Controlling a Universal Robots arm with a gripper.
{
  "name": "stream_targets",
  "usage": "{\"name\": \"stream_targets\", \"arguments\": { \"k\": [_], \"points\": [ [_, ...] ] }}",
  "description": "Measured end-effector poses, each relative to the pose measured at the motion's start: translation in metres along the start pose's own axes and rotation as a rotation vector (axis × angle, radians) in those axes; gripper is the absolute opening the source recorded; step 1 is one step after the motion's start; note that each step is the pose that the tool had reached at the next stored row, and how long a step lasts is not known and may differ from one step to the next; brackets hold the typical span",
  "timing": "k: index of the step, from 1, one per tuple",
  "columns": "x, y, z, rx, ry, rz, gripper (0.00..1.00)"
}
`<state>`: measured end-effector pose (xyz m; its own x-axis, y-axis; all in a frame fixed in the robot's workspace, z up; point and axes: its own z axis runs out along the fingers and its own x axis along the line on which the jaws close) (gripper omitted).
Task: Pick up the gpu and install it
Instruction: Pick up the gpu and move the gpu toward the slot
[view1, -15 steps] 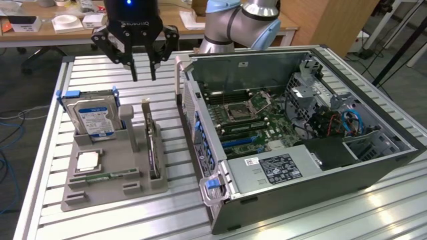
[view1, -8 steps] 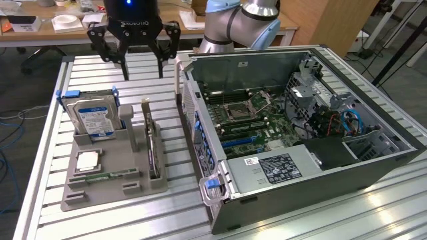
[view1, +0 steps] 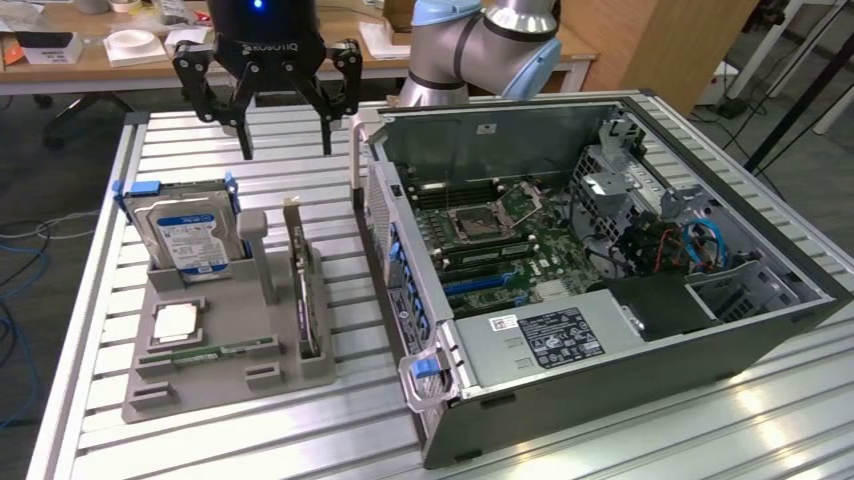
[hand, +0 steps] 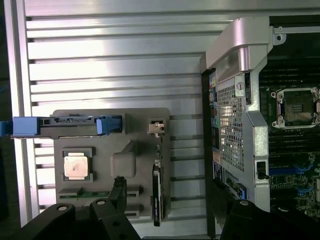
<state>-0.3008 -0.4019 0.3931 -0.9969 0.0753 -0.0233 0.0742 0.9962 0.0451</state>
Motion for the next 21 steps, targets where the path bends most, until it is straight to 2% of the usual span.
{"name": "stream_targets", "arguments": {
  "k": [21],
  "points": [
    [-0.0002,-0.0048,0.0048,-0.0001,-0.0001,0.000,0.76]
  ]
}}
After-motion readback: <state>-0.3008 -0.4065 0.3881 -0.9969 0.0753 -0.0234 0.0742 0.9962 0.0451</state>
